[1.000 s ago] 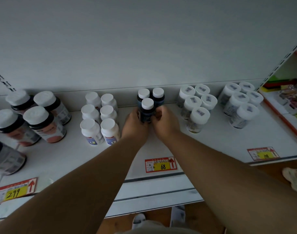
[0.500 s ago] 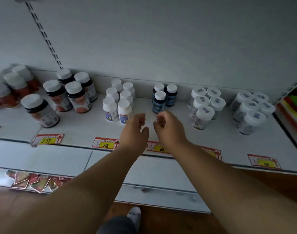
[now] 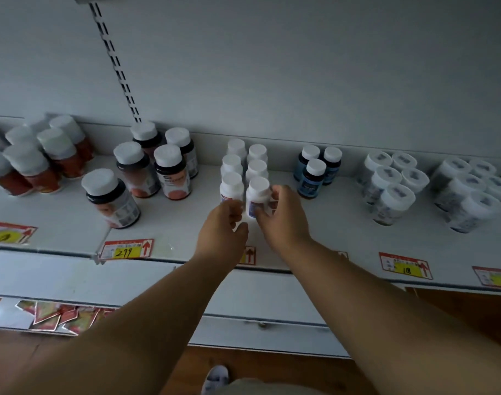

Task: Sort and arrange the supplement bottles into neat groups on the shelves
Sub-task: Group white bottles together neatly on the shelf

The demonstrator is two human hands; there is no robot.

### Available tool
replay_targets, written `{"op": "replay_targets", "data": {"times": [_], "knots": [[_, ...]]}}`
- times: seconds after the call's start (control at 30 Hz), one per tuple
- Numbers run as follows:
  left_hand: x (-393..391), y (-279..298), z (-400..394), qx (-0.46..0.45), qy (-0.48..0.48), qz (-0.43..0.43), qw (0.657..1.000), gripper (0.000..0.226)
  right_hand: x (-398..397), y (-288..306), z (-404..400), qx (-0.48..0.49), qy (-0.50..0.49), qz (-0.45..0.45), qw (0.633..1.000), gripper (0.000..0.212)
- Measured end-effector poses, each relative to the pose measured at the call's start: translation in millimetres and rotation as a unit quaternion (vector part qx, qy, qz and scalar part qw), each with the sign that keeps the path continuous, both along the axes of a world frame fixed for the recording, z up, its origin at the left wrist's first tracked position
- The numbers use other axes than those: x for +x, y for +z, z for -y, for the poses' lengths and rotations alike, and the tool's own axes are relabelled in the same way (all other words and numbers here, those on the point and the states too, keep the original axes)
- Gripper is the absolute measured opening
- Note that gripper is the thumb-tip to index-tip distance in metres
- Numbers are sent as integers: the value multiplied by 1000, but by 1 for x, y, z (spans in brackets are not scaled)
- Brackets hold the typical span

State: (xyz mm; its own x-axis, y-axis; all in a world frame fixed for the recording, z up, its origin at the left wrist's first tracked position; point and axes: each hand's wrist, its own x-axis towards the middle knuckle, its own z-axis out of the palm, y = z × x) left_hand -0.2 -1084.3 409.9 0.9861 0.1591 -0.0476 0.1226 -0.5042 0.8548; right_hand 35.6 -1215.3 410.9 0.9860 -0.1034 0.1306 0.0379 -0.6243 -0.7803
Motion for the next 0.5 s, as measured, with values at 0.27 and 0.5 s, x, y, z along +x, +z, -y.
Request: {"op": "replay_targets", "data": {"times": [0.27,0.5], "knots": [[38,-1,-44,19,-21,-15,1000,35,19,-8,-21,-30,-77,12,997,45],[79,7,-44,-2,-119,-54,991,93,36,-8,-3,43,31,-112,992,102]]}}
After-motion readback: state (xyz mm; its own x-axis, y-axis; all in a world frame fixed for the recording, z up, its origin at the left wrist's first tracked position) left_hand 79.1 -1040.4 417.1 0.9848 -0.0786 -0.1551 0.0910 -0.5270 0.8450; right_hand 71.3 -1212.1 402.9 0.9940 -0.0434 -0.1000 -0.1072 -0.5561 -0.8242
